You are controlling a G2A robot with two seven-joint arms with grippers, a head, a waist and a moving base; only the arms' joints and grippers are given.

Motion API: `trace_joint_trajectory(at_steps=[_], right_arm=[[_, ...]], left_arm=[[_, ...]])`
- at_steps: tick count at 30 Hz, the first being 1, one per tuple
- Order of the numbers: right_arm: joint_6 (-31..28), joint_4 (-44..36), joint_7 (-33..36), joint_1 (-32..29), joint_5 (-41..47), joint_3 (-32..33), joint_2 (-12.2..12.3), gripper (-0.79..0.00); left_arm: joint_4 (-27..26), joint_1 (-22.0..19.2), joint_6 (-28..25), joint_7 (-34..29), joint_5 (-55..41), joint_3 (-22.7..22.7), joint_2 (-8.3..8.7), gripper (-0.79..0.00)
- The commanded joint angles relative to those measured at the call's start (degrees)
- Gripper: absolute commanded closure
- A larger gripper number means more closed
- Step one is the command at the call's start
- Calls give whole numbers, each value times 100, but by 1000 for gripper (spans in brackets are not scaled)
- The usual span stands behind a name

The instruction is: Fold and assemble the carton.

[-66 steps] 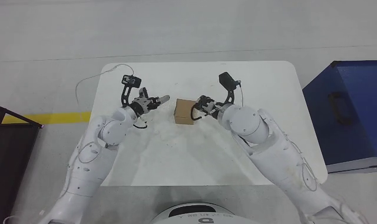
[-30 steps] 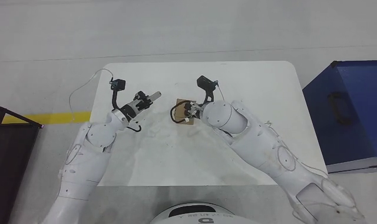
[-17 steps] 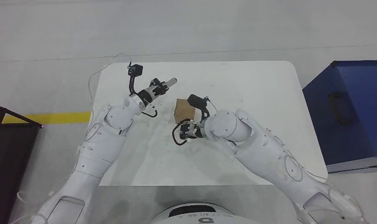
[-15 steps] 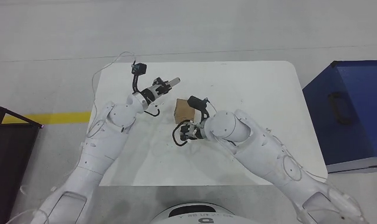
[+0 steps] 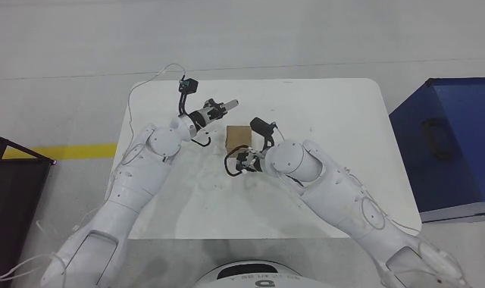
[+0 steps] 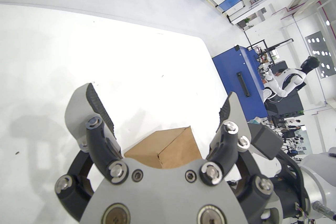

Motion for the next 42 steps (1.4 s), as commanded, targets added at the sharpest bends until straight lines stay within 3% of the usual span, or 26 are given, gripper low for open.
trace_joint_trajectory(at_steps=[1, 6, 9, 12, 18, 24, 29, 35, 42], right_arm=[[38, 36, -173, 6, 16, 71, -8, 0], [119, -15, -445, -27, 67, 91, -44, 0], [-70, -284, 104, -79, 209, 233, 33, 0], [-217, -784, 465, -292, 273, 707, 182, 0], [-241, -1894, 347, -1157, 197, 1880, 451, 0], [-318, -2407, 203, -1809, 179, 2534, 580, 0], [-391, -2602, 97, -2104, 242, 2783, 626, 0], [-446, -2717, -47, -2284, 282, 2885, 653, 0], [-447, -2764, -160, -2355, 261, 2820, 670, 0]], left_arm=[[17, 0, -23, -31, 7, -1, -1, -785], [42, 12, -86, -127, 50, -6, 1, -785], [72, 15, -145, -206, 54, -15, 5, -785], [112, 31, -231, -305, 34, -20, 9, -785], [315, 17, -439, -698, -593, -104, -4, -785], [245, 118, -914, -1701, -1424, -45, -9, -785], [203, 144, -891, -2678, -1949, -117, 52, -785], [1, 245, -741, -2329, -1780, -451, 160, -785], [-383, 407, -810, -2188, -1514, -78, 104, -785]])
